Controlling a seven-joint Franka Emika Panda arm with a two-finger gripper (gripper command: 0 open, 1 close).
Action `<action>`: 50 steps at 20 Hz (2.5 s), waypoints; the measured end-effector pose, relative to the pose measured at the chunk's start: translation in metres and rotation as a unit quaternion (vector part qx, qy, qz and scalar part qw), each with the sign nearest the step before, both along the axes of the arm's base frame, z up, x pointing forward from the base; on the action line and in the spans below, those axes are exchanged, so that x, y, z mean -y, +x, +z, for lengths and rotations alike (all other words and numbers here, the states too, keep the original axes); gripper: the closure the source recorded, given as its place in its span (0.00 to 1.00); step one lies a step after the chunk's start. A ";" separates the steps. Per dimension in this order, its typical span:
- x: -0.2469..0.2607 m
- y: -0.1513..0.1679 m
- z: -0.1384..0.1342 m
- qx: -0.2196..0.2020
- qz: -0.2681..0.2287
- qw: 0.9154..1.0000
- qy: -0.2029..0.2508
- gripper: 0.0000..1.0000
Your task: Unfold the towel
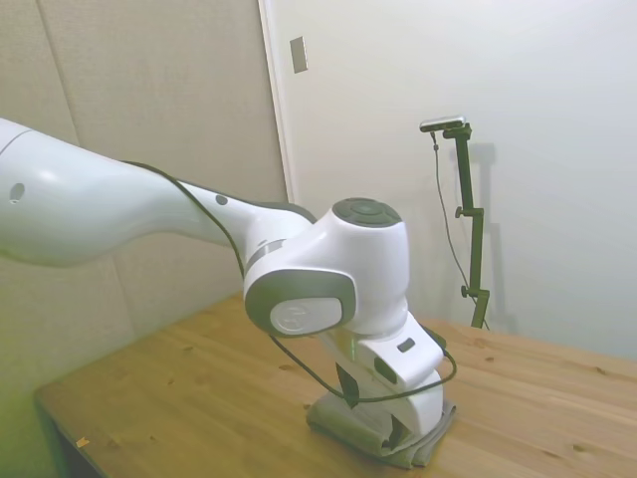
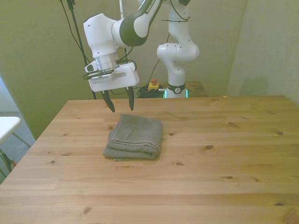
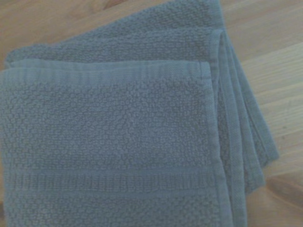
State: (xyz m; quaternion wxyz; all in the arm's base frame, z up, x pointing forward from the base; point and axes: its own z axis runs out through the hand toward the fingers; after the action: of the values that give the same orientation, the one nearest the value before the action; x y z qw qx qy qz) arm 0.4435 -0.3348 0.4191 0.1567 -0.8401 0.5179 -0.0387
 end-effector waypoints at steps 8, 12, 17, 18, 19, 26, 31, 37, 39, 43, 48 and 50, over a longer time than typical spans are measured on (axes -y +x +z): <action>0.032 -0.001 -0.030 0.004 0.014 0.998 0.064 0.00; 0.036 0.000 -0.040 0.043 0.027 0.994 0.097 0.00; 0.040 0.005 -0.054 0.041 0.037 0.992 0.113 1.00; 0.040 0.006 -0.055 0.042 0.038 0.992 0.113 1.00; 0.039 0.007 -0.056 0.045 0.040 0.992 0.115 1.00; 0.035 0.009 -0.058 0.051 0.057 0.990 0.121 1.00; 0.032 0.011 -0.059 0.052 0.067 0.989 0.122 1.00; 0.028 0.012 -0.063 0.051 0.072 0.988 0.124 1.00; 0.028 0.012 -0.065 0.049 0.073 0.988 0.125 1.00; 0.029 0.011 -0.065 0.049 0.071 0.988 0.125 1.00; 0.032 0.009 -0.062 0.053 0.069 0.989 0.123 1.00; 0.030 0.010 -0.054 0.059 0.071 0.988 0.120 1.00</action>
State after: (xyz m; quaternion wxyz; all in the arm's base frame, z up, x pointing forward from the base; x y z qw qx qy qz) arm 0.4535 -0.3652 0.3655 0.2891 -0.8461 0.4475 -0.0147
